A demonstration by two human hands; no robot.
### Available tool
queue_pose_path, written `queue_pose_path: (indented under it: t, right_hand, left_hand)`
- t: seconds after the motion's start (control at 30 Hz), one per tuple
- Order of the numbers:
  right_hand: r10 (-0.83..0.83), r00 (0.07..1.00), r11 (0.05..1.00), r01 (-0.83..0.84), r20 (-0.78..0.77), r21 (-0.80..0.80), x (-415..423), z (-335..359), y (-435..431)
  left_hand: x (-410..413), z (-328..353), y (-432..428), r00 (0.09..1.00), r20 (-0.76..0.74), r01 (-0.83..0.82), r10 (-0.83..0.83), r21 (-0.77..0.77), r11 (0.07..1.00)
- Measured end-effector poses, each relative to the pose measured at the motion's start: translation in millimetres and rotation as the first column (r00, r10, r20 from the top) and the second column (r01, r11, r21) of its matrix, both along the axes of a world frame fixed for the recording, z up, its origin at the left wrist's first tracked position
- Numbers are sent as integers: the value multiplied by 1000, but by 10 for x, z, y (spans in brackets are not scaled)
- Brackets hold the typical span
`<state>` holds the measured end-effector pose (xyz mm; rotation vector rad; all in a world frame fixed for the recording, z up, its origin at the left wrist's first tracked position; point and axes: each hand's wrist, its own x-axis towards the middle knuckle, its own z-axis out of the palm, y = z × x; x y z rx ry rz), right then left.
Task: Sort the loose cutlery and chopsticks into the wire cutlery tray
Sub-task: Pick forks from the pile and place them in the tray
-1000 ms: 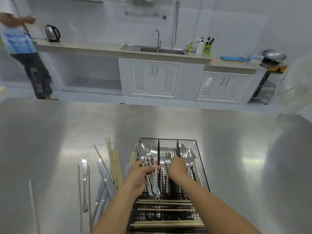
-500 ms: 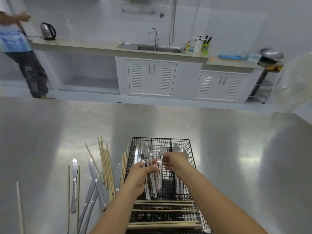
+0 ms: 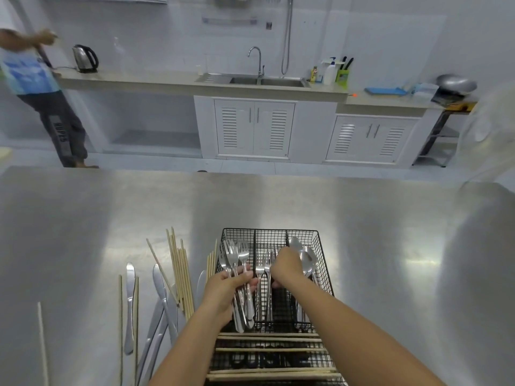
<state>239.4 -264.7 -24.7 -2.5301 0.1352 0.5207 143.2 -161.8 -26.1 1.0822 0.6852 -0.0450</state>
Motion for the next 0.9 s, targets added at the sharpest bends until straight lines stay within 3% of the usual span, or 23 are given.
queue_pose_path:
  t: [0.13, 0.2, 0.27, 0.33, 0.4, 0.5, 0.6, 0.73, 0.9]
  right_hand:
    - [99, 988, 994, -93, 116, -57, -34, 161, -141]
    - [65, 985, 998, -68, 159, 11, -93, 322, -216]
    - [28, 998, 957, -44, 58, 286, -112, 374, -297]
    - [63, 976, 806, 72, -207, 587, -221, 496, -349]
    - [76, 954, 768, 130, -291, 628, -233, 475, -386]
    - [12, 935, 744, 229, -355, 627, -140, 342, -392]
    - [-75, 919, 757, 305, -386, 578, -46, 219, -396]
    - [-158, 941, 848, 284, -298, 448, 26, 104, -328]
    - [-83, 986, 977, 109, -146, 183, -75, -70, -40]
  left_hand:
    - [20, -35, -36, 1000, 5, 30, -31, 34, 999]
    - [39, -37, -81, 999, 6, 45, -45, 36, 998]
    - [67, -40, -128, 998, -3, 56, -55, 26, 998]
    - [108, -60, -174, 996, -23, 87, -86, 64, 994]
    - [134, -47, -226, 991, -34, 129, -126, 91, 987]
    - [176, -45, -269, 986, -51, 162, -158, 100, 982]
    - [230, -64, -251, 997, -38, 70, -68, 46, 996]
    - [238, -39, -151, 996, -29, -87, 84, -139, 986]
    - [188, 12, -154, 997, 30, -74, 76, -79, 994]
